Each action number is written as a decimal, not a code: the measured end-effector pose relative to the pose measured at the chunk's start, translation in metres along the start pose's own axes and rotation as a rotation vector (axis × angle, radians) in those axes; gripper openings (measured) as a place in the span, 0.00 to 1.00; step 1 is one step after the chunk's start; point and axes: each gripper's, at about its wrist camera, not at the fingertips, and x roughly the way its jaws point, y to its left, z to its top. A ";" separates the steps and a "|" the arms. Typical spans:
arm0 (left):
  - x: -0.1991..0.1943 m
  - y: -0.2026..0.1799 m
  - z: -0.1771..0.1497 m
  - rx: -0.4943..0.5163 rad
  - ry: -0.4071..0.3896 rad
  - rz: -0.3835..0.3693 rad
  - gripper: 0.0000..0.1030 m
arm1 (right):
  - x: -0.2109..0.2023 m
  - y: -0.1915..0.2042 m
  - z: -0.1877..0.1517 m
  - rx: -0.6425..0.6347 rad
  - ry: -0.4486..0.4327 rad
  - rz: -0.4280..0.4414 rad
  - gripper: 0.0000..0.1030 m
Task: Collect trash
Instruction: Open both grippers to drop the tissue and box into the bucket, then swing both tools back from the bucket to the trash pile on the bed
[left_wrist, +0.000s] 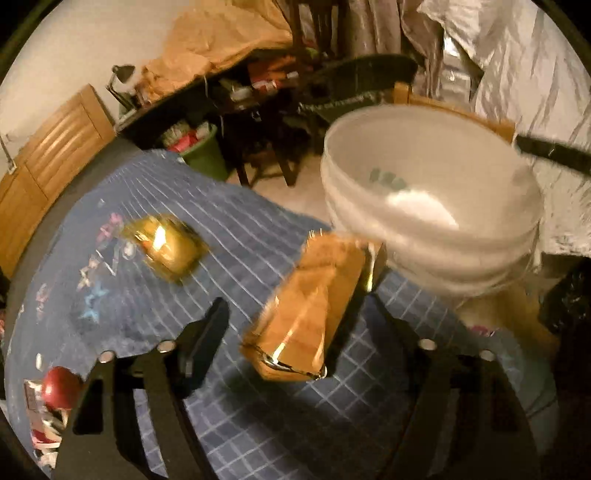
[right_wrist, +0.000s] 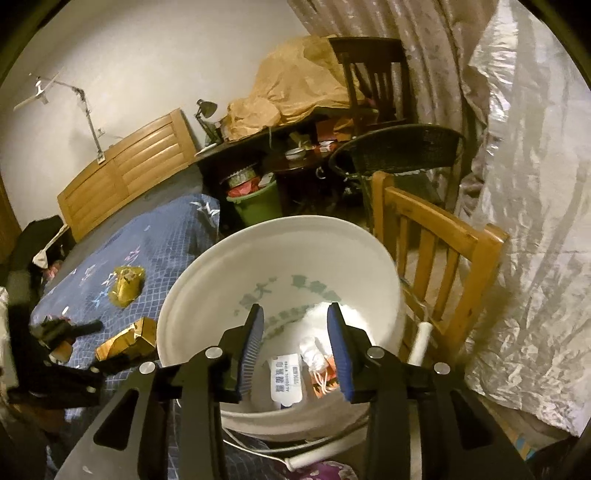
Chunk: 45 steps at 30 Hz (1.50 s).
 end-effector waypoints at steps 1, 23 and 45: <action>0.007 -0.001 -0.002 0.005 0.018 0.001 0.53 | -0.004 -0.003 -0.001 0.012 -0.008 0.000 0.37; -0.044 -0.041 0.092 -0.064 -0.249 -0.067 0.68 | -0.084 -0.005 -0.025 0.056 -0.165 0.057 0.44; -0.158 0.175 -0.221 -0.809 -0.083 0.501 0.74 | -0.022 0.201 -0.055 -0.050 0.122 0.472 0.87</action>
